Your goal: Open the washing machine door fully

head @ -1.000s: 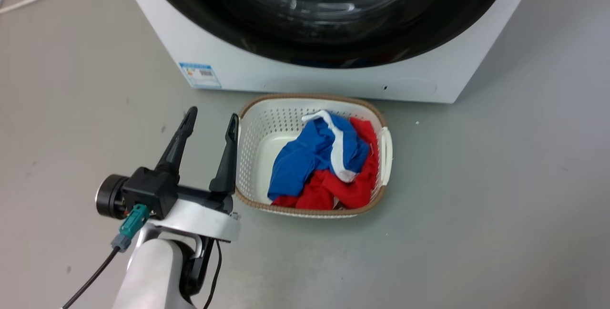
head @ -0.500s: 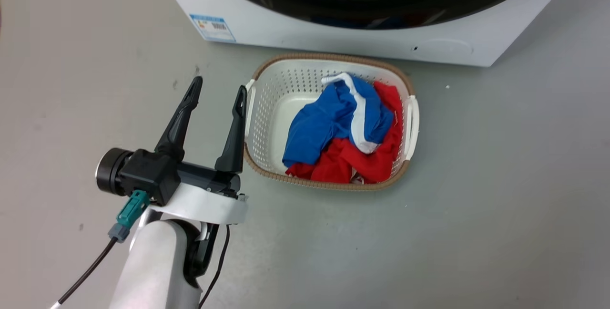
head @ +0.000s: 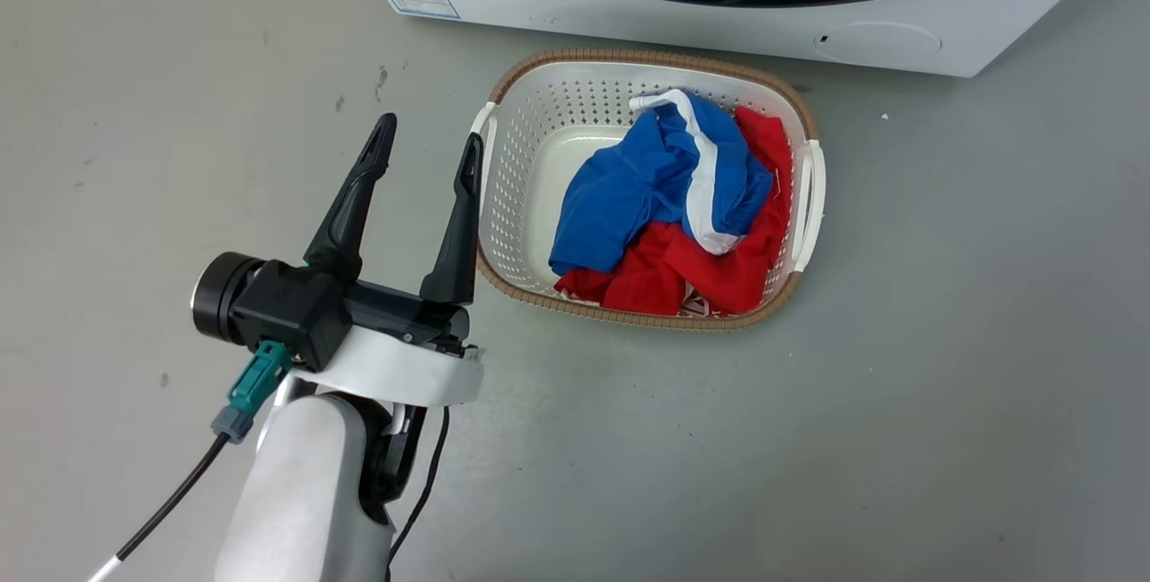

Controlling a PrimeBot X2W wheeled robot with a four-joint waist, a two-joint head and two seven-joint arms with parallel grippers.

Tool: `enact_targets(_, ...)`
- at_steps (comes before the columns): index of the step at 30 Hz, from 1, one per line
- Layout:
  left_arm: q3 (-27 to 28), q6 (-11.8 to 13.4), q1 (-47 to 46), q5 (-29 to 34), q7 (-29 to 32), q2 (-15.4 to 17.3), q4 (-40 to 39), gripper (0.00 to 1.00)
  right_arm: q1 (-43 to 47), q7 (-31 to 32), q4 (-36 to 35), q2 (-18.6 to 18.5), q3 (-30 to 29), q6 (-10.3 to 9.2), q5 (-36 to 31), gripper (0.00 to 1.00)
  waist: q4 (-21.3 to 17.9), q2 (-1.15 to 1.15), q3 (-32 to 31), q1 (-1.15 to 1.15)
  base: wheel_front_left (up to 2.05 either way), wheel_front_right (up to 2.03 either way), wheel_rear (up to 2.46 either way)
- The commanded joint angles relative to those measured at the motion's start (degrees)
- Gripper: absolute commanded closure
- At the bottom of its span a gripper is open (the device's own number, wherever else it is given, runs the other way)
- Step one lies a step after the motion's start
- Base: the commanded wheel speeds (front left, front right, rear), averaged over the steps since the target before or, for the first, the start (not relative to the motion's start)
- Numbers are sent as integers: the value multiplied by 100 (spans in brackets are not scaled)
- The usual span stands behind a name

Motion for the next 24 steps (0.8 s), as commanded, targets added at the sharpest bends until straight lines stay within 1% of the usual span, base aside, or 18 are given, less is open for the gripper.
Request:
enact_targets(1,-11,2,-106,-16,-15,-14,-14,0,-100,58,75,70,27,1,-53,100,15,0,43,-1,0,0,0)
enact_targets(7,-19,2,-128,-12,-15,-38,10,0,-204,398,156,121,61,1,-177,100,16,0,96,-1,0,0,0)
enact_targets(12,-25,2,-124,-18,-15,-56,75,0,-30,817,40,92,58,2,-118,100,-6,0,-22,-1,0,0,0)
enact_targets(18,-27,2,44,-31,-15,-68,137,0,496,1524,-281,109,116,0,-16,100,-91,0,-283,-1,0,0,0)
enact_targets(24,5,2,212,3,-15,-72,249,0,1163,2143,-729,232,153,0,84,100,-204,0,-619,-1,0,0,0)
